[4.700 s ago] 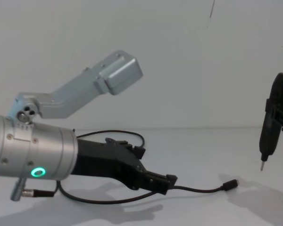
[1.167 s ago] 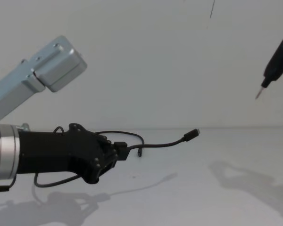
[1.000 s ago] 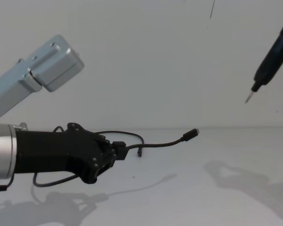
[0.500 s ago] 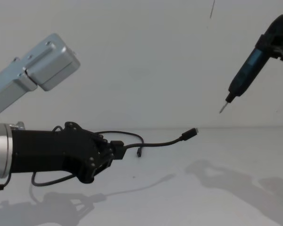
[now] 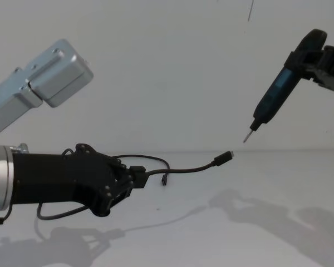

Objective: Pick up the data cable with the one hand.

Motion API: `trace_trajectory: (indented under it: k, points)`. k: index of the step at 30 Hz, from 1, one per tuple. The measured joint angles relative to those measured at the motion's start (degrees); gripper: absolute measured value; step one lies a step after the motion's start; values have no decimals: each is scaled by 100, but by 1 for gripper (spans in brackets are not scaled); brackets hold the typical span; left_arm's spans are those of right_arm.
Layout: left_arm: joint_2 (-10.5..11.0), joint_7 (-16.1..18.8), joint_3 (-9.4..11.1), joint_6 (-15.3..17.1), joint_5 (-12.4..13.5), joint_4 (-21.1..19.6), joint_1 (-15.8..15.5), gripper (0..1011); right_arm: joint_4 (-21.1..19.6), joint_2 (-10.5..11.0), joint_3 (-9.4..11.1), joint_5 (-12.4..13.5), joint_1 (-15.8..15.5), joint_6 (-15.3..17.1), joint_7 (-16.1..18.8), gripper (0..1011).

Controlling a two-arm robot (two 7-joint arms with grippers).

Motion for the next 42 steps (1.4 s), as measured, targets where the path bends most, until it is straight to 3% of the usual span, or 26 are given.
trace_trajectory:
  k: [42]
  points:
    - [7,-3,-1,-7,1,1,0,39,556,239,-289,24,392,-100,99,269]
